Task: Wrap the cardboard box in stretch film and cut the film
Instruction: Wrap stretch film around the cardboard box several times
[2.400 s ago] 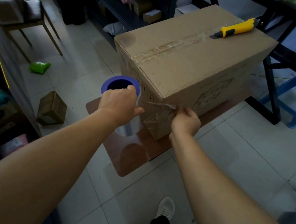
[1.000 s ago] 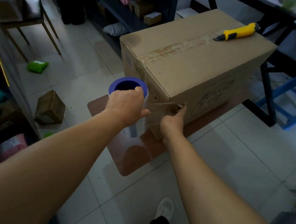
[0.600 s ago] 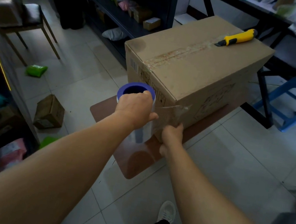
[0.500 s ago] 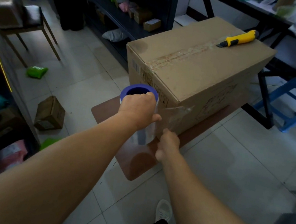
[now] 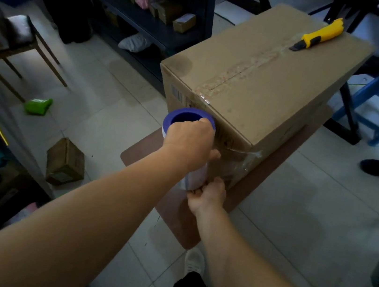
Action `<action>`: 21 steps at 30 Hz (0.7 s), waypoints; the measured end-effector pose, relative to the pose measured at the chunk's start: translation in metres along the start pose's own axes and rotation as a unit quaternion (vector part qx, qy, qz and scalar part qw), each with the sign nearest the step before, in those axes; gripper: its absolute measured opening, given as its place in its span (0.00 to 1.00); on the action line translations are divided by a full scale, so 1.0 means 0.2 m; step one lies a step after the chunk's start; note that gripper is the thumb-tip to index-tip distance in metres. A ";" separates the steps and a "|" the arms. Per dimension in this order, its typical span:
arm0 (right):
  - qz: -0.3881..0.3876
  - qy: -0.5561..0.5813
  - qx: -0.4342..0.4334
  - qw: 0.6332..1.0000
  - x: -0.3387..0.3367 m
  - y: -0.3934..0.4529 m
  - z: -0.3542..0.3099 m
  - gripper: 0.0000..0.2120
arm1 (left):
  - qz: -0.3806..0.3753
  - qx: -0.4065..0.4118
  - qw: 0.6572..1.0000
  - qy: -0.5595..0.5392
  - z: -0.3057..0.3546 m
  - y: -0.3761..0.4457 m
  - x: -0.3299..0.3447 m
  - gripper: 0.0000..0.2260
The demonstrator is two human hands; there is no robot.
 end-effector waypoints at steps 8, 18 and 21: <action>0.026 0.070 -0.019 0.997 0.06 0.02 0.00 0.18 | -0.073 0.085 0.994 0.001 -0.02 0.08 0.00 0.22; 0.061 0.156 -0.089 0.982 0.11 0.03 0.05 0.19 | -0.125 0.284 0.950 0.030 -0.06 0.06 -0.01 0.21; 0.066 0.195 -0.116 0.972 0.12 0.02 0.10 0.19 | -0.135 0.349 0.926 0.038 -0.08 0.03 -0.02 0.17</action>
Point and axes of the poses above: each hand's wrist, its own y-axis towards the middle knuckle, its own x-axis out of the palm, z = x × y, the point moved 8 cm from there along y, towards the middle knuckle, and after that the axes turned 1 degree about -z, right-handed, at the moved point
